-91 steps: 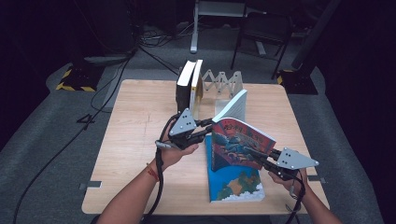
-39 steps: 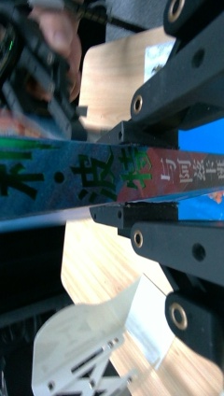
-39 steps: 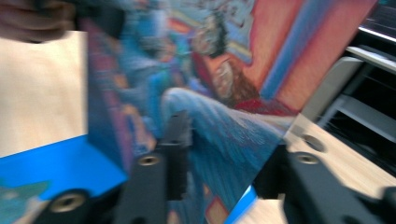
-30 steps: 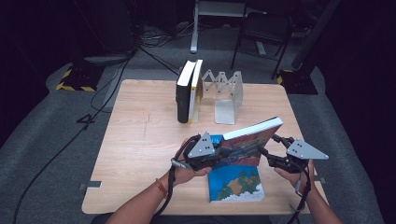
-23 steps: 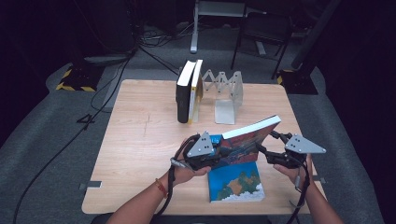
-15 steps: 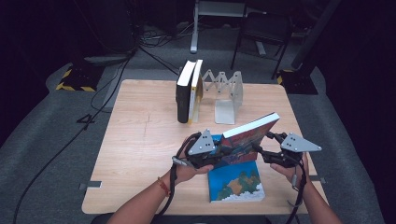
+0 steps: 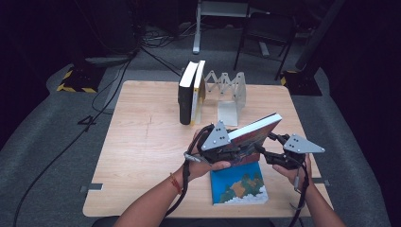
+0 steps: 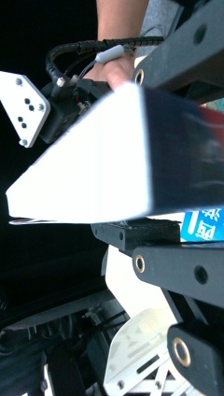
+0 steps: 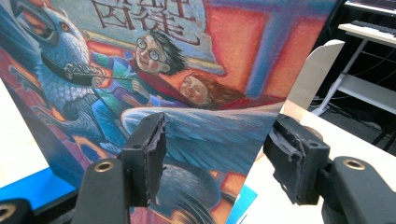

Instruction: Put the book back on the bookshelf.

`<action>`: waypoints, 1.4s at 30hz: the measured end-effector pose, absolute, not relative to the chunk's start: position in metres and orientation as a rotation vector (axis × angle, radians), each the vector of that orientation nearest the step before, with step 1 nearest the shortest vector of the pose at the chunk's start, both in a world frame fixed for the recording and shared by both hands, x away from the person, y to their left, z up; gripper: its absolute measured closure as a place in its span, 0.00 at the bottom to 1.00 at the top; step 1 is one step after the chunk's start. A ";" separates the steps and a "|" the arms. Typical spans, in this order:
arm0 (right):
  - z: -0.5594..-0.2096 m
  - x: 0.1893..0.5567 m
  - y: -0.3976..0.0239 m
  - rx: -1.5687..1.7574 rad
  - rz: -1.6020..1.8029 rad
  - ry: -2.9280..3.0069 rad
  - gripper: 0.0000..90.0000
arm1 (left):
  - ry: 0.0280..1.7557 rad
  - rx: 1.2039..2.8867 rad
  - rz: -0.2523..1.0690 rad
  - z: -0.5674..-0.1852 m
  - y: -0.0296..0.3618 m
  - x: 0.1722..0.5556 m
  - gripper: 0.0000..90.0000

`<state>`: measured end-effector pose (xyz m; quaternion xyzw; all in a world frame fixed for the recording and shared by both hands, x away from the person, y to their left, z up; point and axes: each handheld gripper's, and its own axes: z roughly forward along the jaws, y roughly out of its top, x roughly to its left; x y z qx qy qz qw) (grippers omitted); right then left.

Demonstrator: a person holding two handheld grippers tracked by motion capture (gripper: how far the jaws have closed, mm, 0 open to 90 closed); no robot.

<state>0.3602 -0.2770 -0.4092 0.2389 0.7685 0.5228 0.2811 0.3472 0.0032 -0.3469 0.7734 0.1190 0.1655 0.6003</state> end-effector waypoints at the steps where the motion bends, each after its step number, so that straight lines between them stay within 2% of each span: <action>1: -0.409 0.360 -0.277 0.643 1.401 2.060 0.44 | 0.278 1.799 0.392 -0.346 0.003 0.347 0.64; 4: -0.409 0.360 -0.278 0.642 1.401 2.063 0.44 | 0.296 1.800 0.410 -0.345 0.001 0.348 0.76; 7: -0.409 0.360 -0.278 0.645 1.401 2.062 0.44 | 0.301 1.807 0.426 -0.343 0.000 0.349 0.80; 24: -0.413 0.352 -0.311 0.701 1.355 2.085 0.41 | 0.454 1.799 0.463 -0.335 0.010 0.387 0.81; 32: -0.418 0.353 -0.307 0.700 1.313 2.129 0.37 | 0.468 1.802 0.488 -0.330 0.016 0.397 0.81; 42: -0.427 0.354 -0.299 0.689 1.252 2.210 0.36 | 0.567 1.787 0.607 -0.318 0.032 0.412 0.81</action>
